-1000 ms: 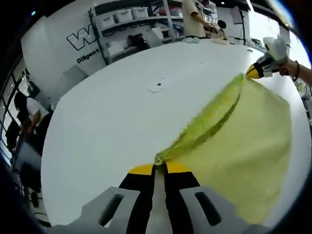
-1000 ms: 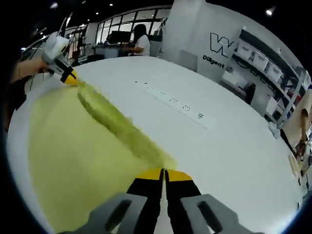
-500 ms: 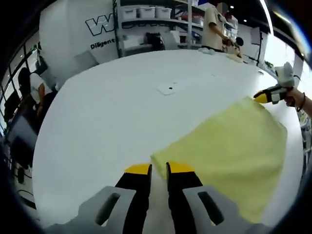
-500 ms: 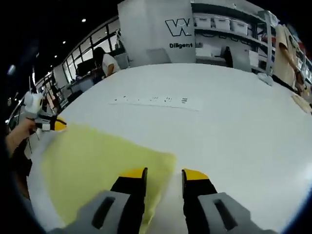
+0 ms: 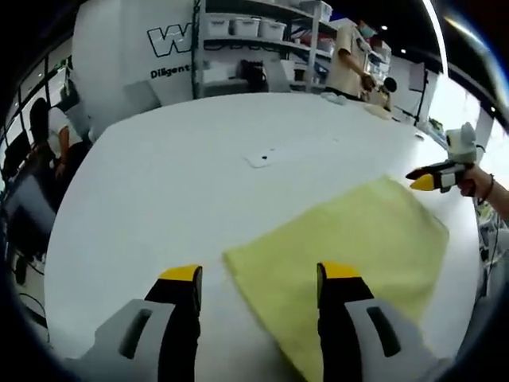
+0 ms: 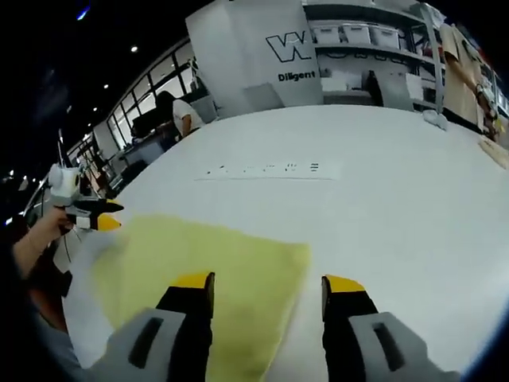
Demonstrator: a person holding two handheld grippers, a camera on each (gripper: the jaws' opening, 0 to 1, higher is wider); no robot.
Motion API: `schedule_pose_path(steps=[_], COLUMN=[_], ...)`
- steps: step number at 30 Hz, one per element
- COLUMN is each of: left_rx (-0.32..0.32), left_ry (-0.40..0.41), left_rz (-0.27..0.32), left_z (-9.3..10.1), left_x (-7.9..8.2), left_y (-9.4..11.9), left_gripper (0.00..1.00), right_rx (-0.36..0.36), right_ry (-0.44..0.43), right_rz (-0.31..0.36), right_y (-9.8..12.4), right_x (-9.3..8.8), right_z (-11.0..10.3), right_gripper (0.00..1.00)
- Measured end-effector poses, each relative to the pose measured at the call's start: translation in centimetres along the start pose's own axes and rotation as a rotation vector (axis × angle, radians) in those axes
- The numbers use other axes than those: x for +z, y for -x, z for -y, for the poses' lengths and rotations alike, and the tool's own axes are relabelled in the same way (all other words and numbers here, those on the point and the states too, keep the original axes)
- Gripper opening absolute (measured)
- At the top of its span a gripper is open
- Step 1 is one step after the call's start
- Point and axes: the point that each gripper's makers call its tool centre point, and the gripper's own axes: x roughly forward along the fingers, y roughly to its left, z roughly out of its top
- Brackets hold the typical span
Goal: Fold the garment on the visible template until the final outline fits inside the template.
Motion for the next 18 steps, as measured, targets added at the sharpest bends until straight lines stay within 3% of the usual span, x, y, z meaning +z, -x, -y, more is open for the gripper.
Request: schedule_pose_path(steps=[8, 9, 18], left_rx=[-0.013, -0.028, -0.072], left_ry=[-0.008, 0.002, 0.026], left_rz=[0.014, 0.038, 0.072], left_z=[0.8, 1.3, 2.6], left_x=[-0.3, -0.2, -0.8], left_y=[1.2, 1.9, 3.9], left_gripper=[0.70, 0.71, 0.79], right_rx=[0.040, 0.042, 0.089], right_ry=[0.005, 0.006, -0.028], right_rz=[-0.005, -0.005, 0.007], right_y=[1.8, 1.9, 3.3], right_x=[-0.8, -0.9, -2.2], right_z=[-1.6, -1.7, -3.4], right_gripper=[0.67, 0.69, 0.79])
